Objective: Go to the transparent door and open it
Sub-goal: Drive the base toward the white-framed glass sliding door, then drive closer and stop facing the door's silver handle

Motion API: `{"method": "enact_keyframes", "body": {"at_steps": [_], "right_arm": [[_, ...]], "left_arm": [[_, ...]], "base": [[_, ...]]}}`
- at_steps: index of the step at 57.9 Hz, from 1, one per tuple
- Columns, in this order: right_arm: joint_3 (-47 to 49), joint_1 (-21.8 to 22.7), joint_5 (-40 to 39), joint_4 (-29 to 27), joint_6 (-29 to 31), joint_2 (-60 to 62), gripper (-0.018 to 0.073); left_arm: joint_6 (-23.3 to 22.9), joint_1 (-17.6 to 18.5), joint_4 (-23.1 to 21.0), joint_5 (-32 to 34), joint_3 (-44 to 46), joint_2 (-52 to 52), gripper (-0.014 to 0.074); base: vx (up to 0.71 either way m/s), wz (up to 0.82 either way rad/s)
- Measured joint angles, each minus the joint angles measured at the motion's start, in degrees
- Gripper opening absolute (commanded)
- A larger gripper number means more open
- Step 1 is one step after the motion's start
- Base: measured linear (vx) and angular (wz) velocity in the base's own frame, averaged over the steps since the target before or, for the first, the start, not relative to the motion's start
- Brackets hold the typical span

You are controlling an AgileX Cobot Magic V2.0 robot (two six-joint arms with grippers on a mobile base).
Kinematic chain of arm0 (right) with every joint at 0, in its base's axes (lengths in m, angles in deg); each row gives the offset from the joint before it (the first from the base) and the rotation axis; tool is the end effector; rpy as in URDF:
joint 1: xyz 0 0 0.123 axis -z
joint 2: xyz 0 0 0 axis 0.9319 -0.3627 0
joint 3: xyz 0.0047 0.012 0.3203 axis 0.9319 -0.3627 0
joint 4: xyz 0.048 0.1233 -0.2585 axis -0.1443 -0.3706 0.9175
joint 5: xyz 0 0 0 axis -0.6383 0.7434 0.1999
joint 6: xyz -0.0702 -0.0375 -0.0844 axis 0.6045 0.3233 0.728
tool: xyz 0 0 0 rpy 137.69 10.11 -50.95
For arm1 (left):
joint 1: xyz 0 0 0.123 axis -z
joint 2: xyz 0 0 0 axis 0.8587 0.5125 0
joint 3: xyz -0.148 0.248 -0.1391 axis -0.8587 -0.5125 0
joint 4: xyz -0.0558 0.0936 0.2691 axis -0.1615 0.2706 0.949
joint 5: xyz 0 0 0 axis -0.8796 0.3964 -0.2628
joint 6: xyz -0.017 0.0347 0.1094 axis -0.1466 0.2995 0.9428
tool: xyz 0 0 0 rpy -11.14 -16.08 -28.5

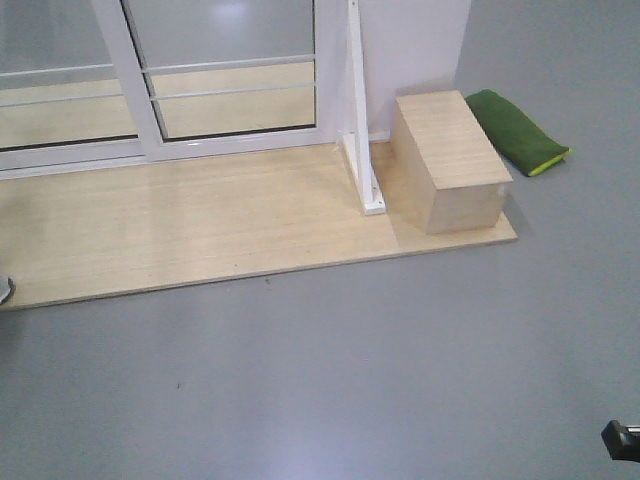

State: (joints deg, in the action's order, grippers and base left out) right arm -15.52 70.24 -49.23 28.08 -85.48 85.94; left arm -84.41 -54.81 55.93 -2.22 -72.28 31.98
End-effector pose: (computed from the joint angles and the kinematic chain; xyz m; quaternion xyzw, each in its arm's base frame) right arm 0.0837 -0.0012 0.1774 0.0049 0.7630 -0.0073 0.6464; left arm 0.0845 -0.0064 0.2049 0.0312 0.6826 -0.0223 0.7297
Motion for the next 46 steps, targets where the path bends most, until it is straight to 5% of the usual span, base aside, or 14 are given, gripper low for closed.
{"method": "enact_keyframes", "body": {"at_steps": [46], "right_arm": [[0.0, 0.0, 0.0, 0.0, 0.0, 0.0, -0.0008]], "left_arm": [[0.0, 0.0, 0.0, 0.0, 0.0, 0.0, -0.0006]], "base": [[0.56, 0.18]]}}
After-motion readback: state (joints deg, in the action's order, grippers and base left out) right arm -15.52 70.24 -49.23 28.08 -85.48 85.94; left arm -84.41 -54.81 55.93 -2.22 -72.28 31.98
